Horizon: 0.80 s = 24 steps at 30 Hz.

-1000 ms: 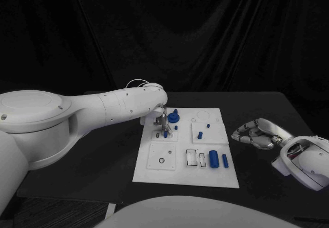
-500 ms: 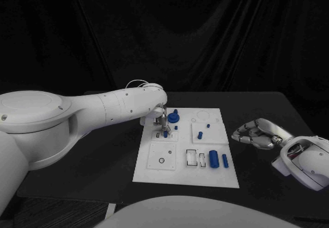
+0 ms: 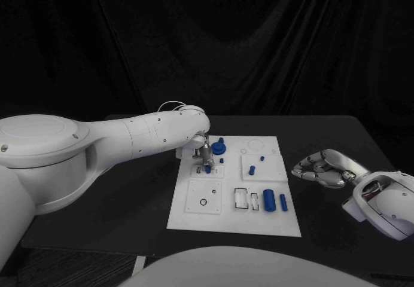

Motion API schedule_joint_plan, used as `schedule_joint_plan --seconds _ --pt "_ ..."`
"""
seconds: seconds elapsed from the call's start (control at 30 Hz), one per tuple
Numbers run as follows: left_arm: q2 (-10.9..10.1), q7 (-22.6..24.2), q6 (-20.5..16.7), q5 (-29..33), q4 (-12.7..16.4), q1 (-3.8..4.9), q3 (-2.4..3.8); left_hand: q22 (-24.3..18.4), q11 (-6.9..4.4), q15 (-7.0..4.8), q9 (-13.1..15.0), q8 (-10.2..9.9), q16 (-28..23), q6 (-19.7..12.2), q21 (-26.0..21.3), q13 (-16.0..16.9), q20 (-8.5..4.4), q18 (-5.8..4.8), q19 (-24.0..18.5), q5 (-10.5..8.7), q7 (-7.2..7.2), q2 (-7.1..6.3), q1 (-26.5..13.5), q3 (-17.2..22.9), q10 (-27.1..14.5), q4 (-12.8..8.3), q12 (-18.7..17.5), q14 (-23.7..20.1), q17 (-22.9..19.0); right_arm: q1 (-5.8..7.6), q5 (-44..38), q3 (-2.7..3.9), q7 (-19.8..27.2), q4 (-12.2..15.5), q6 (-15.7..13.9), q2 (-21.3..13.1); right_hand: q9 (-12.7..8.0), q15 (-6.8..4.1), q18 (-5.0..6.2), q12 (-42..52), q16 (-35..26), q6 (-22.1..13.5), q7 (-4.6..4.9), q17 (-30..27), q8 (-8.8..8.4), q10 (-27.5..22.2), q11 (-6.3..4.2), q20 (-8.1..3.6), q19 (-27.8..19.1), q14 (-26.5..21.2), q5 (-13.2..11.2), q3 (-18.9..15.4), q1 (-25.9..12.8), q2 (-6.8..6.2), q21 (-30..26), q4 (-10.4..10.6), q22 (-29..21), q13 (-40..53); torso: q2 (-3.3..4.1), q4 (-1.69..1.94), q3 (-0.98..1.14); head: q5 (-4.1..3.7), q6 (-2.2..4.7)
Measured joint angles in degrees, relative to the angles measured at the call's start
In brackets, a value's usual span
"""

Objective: Assemble the parts on the task board

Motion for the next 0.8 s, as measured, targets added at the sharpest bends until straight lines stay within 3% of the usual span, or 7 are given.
schedule_joint_plan --seconds 0.27,0.3,0.37,0.8 --pt "-1.0 0.0 -0.8 0.1 1.3 -0.06 -0.01 0.0 0.08 0.0 1.7 0.6 0.0 -0.2 0.0 0.0 0.0 -0.01 0.0 -0.83 -0.22 -0.37 -2.5 2.3 -0.1 -2.0 0.0 0.0 0.0 0.0 0.0 0.0 0.0 0.0 0.0 0.0 0.0 0.01 0.0 -0.2 0.0 0.0 0.0 0.0 0.0 0.0 0.01 0.0 0.0 0.0 0.0 0.0 0.0 -0.01 -0.5 0.0 0.0 0.0 0.0 0.0 0.0 0.04 0.0" --pt "-1.2 0.1 -1.1 0.1 1.6 -0.07 -0.01 0.0 0.09 0.01 1.8 0.8 0.0 -0.2 0.0 0.0 0.0 -0.01 0.0 -1.81 -0.21 -0.15 -2.9 3.3 -0.1 -3.0 0.0 0.0 0.0 0.0 0.0 0.0 0.0 0.0 0.0 0.0 0.0 0.01 0.0 -0.3 0.0 0.0 0.0 0.0 0.0 0.0 0.01 0.0 0.0 0.0 0.0 0.0 0.0 -0.01 -0.6 0.0 0.0 0.0 0.0 0.0 0.0 0.04 0.0" --pt "-1.6 0.1 -1.6 0.1 2.3 -0.07 -0.01 0.0 0.09 0.01 2.0 1.0 0.0 -0.2 0.0 0.0 0.0 0.0 0.0 -3.08 -0.21 0.0 -3.3 3.3 -0.1 -3.0 0.0 0.0 0.0 0.0 0.0 0.0 0.0 0.0 0.0 -0.1 0.0 0.02 0.0 -0.3 0.0 0.0 0.0 0.0 0.0 0.0 0.01 0.0 0.0 0.0 0.0 0.0 0.0 -0.01 -0.6 0.0 0.0 0.0 0.0 -0.01 0.0 0.04 0.0" --pt "-7.6 0.1 -9.9 -1.6 10.9 -0.14 -0.11 0.0 0.1 0.01 2.4 1.0 0.0 -0.6 -0.7 0.0 0.0 0.0 0.0 -3.5 -0.21 0.0 -3.3 4.0 -0.1 -3.7 0.0 0.0 0.0 0.0 0.0 0.0 0.0 -0.1 0.0 -0.2 0.0 0.14 0.0 -0.3 -0.2 0.0 0.0 0.0 0.0 0.0 0.02 0.0 -0.4 0.0 0.2 0.0 -0.1 -0.09 -0.9 0.0 0.0 0.0 -0.01 0.0 0.01 -0.23 0.0"
